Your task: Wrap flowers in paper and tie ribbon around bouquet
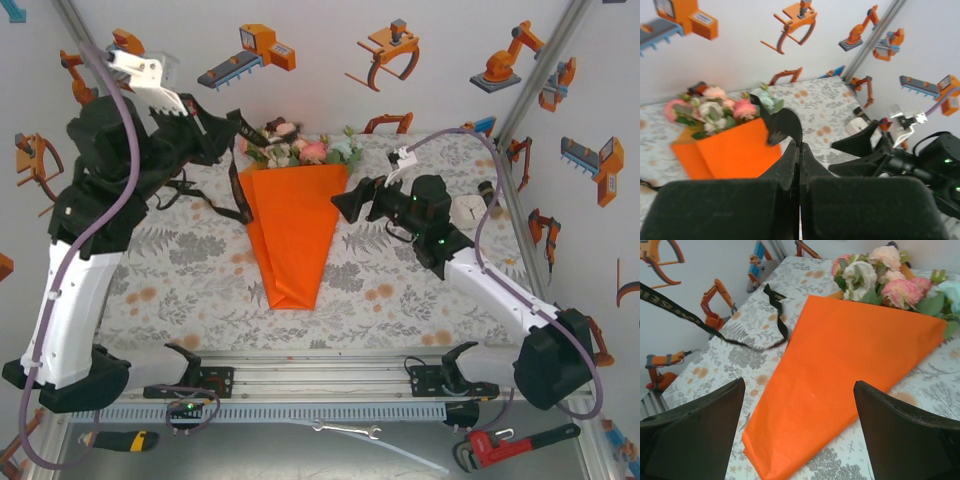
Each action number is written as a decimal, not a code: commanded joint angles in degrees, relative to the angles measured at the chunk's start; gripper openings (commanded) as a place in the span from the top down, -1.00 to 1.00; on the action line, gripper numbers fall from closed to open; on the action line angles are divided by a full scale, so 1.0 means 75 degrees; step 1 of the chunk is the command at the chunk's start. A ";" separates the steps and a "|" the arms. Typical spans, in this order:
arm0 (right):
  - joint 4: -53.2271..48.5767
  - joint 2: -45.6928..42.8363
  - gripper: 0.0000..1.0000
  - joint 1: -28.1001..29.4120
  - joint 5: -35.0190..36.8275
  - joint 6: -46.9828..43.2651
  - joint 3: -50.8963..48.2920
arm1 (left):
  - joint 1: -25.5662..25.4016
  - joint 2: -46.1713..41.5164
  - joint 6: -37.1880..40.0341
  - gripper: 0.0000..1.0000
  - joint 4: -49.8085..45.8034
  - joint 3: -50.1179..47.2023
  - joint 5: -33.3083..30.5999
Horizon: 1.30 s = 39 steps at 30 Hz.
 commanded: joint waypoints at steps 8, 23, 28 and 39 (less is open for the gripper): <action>0.0747 0.1209 -0.58 0.0007 -0.1387 -0.2586 0.0414 | -0.0082 -0.0186 -0.0601 1.00 0.0648 -0.1318 0.1592; 0.4274 0.4083 -0.61 0.1344 -0.3509 -0.2379 0.0451 | -0.0145 -0.0554 -0.0513 1.00 0.0401 -0.1560 0.1450; 0.4490 0.4760 -0.56 0.1505 -0.3433 -0.2346 0.0438 | -0.0145 -0.0607 -0.0508 1.00 0.0339 -0.1562 0.1370; 0.4646 0.3810 1.00 0.1374 -0.2147 -0.1692 0.0166 | -0.0141 -0.0723 -0.0425 0.98 0.0256 -0.1671 0.1117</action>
